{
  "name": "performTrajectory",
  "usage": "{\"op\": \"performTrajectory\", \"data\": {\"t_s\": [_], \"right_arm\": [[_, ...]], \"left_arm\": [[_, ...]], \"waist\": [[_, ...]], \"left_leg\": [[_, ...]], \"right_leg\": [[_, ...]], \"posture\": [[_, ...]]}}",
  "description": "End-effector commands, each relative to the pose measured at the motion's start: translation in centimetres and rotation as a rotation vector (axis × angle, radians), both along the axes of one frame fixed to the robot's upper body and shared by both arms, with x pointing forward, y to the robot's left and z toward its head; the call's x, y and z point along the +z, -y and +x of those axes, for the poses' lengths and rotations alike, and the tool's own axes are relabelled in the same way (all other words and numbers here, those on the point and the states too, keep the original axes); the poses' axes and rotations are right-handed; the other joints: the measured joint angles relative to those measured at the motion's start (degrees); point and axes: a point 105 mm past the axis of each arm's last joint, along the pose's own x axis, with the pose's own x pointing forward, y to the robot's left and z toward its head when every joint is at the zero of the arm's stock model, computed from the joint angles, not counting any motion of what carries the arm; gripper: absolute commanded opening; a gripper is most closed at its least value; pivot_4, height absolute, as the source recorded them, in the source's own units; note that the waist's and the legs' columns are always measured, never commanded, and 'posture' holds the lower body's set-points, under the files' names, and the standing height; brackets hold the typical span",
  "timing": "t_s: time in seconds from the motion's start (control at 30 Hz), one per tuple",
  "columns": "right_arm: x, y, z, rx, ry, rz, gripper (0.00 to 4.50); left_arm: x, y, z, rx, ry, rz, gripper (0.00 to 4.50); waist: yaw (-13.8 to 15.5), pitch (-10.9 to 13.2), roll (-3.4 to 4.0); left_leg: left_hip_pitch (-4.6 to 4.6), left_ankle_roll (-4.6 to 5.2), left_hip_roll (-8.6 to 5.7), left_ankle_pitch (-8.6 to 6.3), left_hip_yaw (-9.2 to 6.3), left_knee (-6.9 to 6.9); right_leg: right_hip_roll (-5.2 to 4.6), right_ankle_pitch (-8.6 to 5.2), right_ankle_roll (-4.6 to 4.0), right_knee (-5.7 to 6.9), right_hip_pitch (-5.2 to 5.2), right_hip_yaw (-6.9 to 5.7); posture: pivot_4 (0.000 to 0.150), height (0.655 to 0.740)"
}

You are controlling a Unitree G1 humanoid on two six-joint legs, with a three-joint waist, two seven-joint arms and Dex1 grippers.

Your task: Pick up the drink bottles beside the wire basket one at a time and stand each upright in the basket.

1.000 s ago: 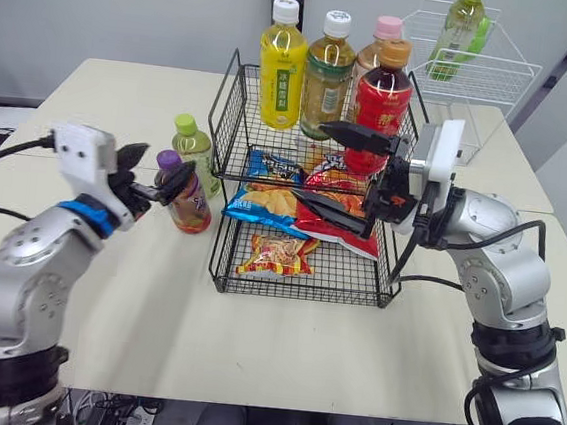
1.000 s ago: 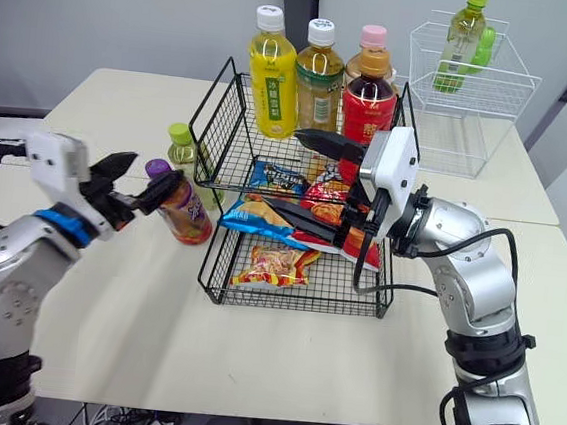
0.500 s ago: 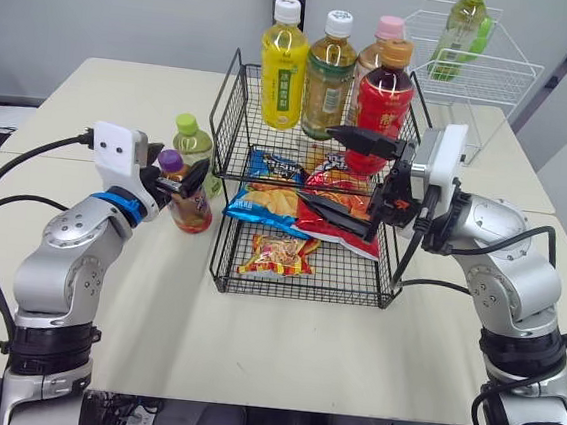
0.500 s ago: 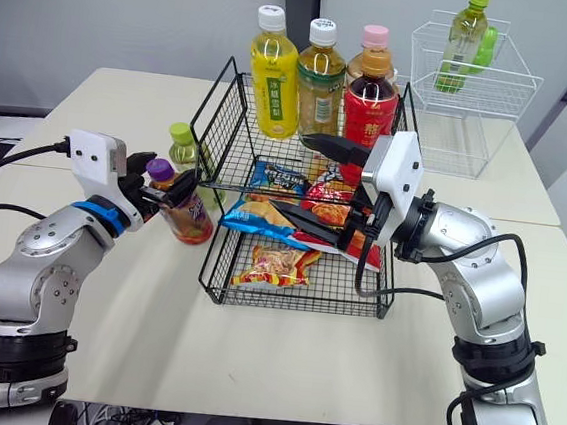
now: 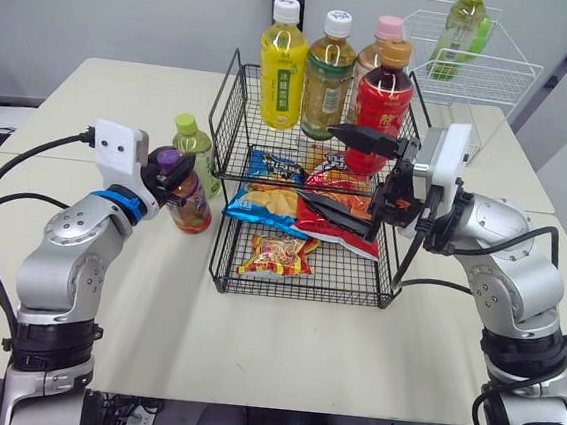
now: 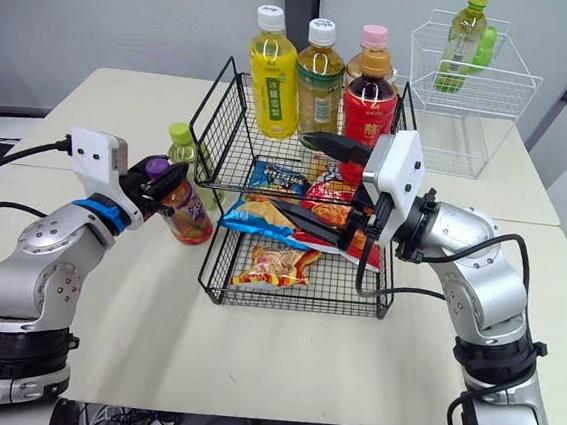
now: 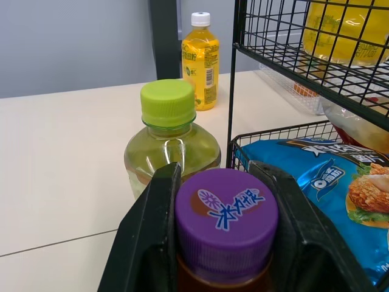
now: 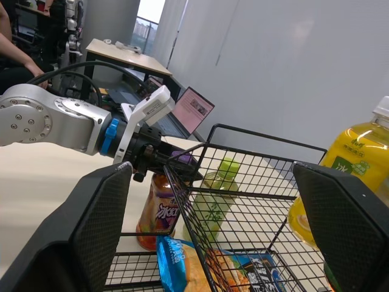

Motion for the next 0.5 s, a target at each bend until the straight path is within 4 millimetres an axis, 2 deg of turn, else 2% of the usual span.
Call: {"op": "performTrajectory", "data": {"t_s": [0.03,0.2,0.4,0.5], "right_arm": [[1.4,0.4,-0.5,-0.008,0.061,0.039,4.5],[1.7,0.4,-0.4,-0.014,0.065,0.068,4.5],[1.5,0.7,-0.4,-0.043,0.066,0.085,4.5],[1.4,1.0,-0.3,-0.071,0.067,0.088,4.5]], "left_arm": [[3.1,-1.1,-0.9,-0.013,0.088,-0.015,1.36],[8.9,-1.2,-2.8,-0.165,0.187,0.048,1.36],[16.4,-1.6,-5.6,-0.373,0.227,0.066,1.36],[20.2,-0.7,-6.7,-0.485,0.266,0.049,1.36]], "waist": [[-0.06,0.01,0.0],[-0.02,0.12,-0.12],[0.01,0.14,-0.12],[0.13,0.16,-0.12]], "left_leg": [[0.0,0.0,0.01,0.0,0.01,-0.03],[-0.13,0.0,0.02,0.0,-0.11,-0.09],[-0.41,-0.01,-0.04,0.0,-0.13,-0.1],[-0.47,-0.01,-0.05,0.0,-0.16,-0.12]], "right_leg": [[0.0,0.0,0.0,-0.01,-0.02,0.0],[0.03,0.01,-0.03,-0.01,-0.12,-0.1],[-0.03,-0.01,0.01,-0.13,-0.27,-0.15],[-0.03,-0.05,0.07,-0.2,-0.27,-0.21]], "posture": [[0.15,0.74],[0.15,0.74],[0.15,0.74],[0.15,0.74]]}}
